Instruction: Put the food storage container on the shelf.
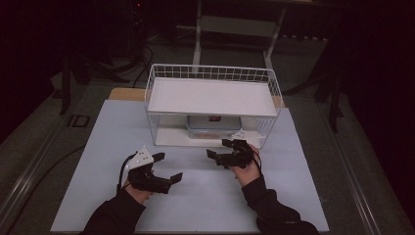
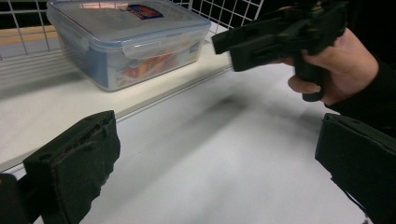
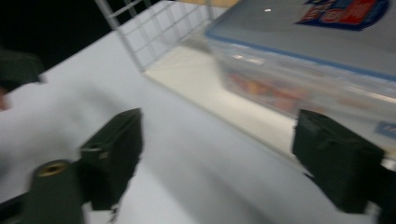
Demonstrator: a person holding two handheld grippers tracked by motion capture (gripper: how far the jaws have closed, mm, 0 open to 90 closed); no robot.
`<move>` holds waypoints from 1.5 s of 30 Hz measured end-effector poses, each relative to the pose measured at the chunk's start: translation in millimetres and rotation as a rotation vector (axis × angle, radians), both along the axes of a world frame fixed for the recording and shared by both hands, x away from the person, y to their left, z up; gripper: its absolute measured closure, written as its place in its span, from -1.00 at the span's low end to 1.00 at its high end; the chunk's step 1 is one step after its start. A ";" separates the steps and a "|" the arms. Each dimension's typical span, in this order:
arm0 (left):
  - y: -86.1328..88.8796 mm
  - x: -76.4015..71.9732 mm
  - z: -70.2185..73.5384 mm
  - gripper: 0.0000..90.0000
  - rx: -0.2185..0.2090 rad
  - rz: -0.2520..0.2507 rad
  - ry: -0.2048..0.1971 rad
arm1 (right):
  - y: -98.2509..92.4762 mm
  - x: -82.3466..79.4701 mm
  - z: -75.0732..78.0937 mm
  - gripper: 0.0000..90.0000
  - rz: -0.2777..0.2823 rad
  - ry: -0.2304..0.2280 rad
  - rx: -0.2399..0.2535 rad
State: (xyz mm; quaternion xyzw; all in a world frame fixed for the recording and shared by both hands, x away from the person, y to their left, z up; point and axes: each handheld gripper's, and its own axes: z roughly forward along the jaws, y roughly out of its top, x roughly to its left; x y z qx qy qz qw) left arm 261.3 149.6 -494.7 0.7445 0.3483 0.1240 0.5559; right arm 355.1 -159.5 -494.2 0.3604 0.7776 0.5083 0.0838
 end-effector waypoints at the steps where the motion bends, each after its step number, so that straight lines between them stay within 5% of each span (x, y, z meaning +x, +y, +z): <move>1: -0.1 -0.2 0.0 -1.00 0.003 -0.002 -0.001 | -1.8 -2.8 0.0 -0.69 -0.005 -0.011 -0.001; 13: -0.5 -1.0 -0.7 -1.00 0.002 -0.025 0.003 | -26.1 -22.7 -0.4 -0.67 -0.032 -0.048 -0.019; 28: 6.3 -13.5 11.6 -1.00 -0.025 -0.051 -0.051 | -73.4 -66.1 18.2 -0.66 -0.026 -0.104 0.030; 45: 23.7 -32.7 12.3 -1.00 -0.035 -0.042 -0.077 | -115.1 -97.6 7.7 -0.61 -0.024 -0.114 -0.006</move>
